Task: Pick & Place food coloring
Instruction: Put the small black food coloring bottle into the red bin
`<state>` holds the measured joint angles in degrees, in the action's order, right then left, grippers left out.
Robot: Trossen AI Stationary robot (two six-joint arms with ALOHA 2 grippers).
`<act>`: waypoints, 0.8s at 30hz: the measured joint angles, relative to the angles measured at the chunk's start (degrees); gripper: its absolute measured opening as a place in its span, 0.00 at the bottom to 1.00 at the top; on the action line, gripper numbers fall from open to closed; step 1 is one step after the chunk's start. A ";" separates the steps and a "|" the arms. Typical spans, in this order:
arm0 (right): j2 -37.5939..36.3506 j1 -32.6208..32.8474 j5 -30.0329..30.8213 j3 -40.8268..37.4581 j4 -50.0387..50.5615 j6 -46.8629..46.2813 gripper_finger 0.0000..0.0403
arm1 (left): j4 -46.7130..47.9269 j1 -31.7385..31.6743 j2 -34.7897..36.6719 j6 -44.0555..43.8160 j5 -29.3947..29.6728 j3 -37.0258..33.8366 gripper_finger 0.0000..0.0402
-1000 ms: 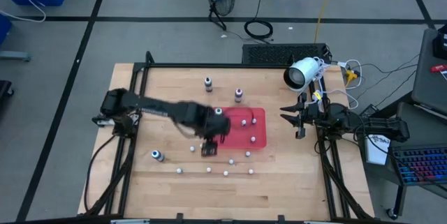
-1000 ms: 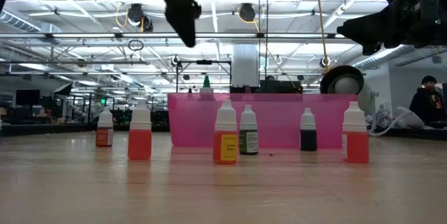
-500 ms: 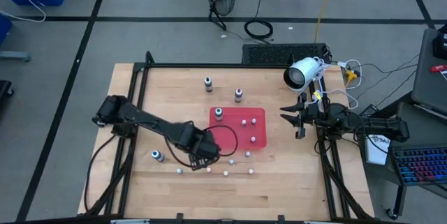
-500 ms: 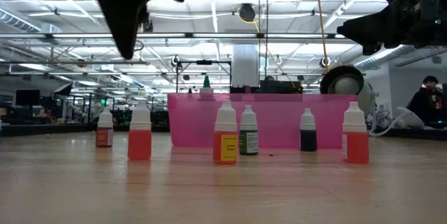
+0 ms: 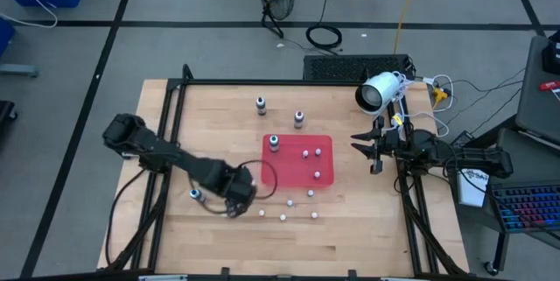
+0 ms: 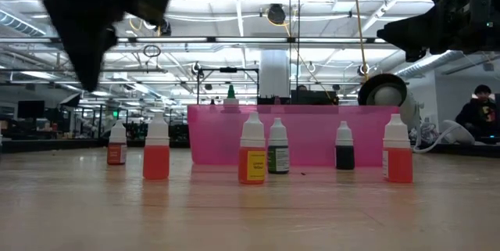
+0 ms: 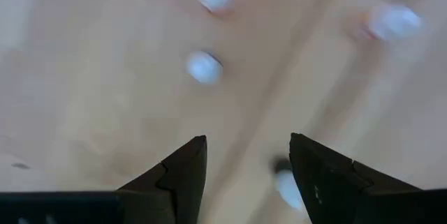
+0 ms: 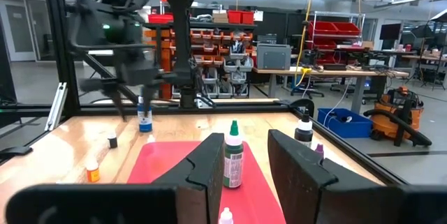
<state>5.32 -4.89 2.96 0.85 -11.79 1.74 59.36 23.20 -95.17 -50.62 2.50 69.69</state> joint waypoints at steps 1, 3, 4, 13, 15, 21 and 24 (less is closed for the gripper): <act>-0.02 0.00 0.00 0.00 -0.01 0.00 0.25 | -0.68 1.54 0.50 -1.13 -0.05 -0.33 0.51; 0.00 0.00 0.00 0.00 0.00 0.00 0.25 | -1.53 4.72 0.83 -2.86 0.20 -0.37 0.50; 0.00 0.00 -0.01 0.00 0.00 0.00 0.25 | -1.52 6.42 0.79 -3.60 0.59 -0.37 0.51; 0.00 0.00 0.00 0.00 -0.08 0.00 0.25 | -2.82 15.95 -1.14 -6.32 4.64 -0.32 0.51; -0.02 0.00 0.00 0.00 -0.07 0.00 0.25 | -2.52 16.71 -1.48 -7.49 6.44 -0.70 0.51; 0.00 0.00 0.00 0.00 -0.04 0.00 0.25 | -2.73 16.40 -1.42 -9.96 6.99 -4.17 0.51; 0.00 0.00 0.00 0.00 -0.04 0.00 0.25 | -4.81 16.00 -1.32 -9.92 5.97 -5.97 0.51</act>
<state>5.31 -4.89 2.96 0.85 -11.83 1.74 54.55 39.21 -96.49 -60.54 8.46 63.72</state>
